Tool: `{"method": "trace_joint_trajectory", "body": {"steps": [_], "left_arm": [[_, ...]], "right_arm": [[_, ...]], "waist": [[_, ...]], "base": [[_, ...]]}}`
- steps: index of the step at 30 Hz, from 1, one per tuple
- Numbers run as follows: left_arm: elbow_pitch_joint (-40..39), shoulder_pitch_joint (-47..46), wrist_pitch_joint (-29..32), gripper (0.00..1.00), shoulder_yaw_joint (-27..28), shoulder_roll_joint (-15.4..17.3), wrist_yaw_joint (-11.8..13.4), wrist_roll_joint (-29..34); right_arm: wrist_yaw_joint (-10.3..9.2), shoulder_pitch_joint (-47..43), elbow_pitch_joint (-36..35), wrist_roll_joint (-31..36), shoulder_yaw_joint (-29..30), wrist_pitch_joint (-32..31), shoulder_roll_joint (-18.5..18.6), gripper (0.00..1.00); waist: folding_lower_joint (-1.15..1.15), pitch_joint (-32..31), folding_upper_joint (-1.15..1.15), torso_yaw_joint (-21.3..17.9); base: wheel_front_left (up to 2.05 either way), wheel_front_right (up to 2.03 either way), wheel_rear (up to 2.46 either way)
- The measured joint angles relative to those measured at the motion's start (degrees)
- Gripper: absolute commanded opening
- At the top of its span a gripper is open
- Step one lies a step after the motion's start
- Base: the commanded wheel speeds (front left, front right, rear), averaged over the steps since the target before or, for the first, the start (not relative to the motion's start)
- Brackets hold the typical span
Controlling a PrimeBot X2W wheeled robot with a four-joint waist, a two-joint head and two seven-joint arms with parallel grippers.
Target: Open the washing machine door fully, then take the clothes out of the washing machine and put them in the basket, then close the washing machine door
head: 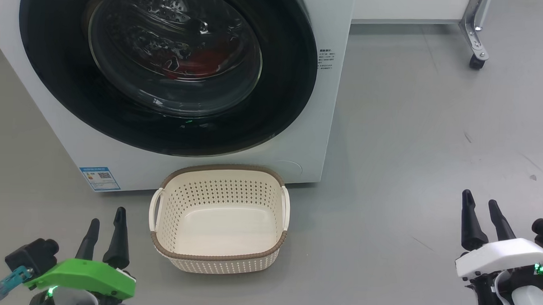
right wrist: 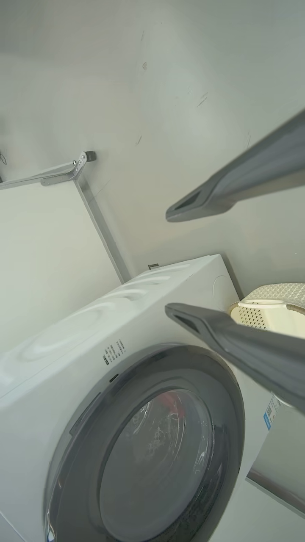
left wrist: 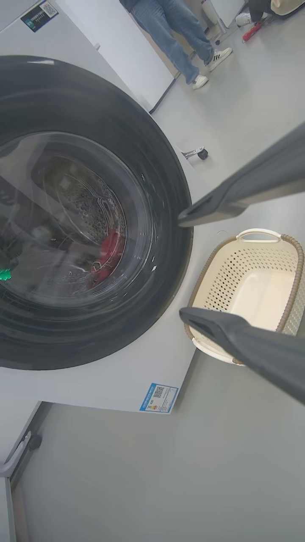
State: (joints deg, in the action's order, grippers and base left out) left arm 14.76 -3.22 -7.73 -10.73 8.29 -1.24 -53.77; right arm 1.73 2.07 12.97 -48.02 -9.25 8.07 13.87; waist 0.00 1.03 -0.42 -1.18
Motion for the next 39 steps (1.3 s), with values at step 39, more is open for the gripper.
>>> {"method": "trace_joint_trajectory", "body": {"steps": [39], "left_arm": [[0.41, -0.72, -6.56, 1.00, -4.68, -0.19, 5.24, 28.61]], "right_arm": [[-4.99, 1.05, -1.19, 27.17, -6.58, 5.94, 0.76, 1.00]], "waist": [[0.00, 0.43, 0.00, -0.62]], "base": [[0.00, 0.00, 0.00]]}}
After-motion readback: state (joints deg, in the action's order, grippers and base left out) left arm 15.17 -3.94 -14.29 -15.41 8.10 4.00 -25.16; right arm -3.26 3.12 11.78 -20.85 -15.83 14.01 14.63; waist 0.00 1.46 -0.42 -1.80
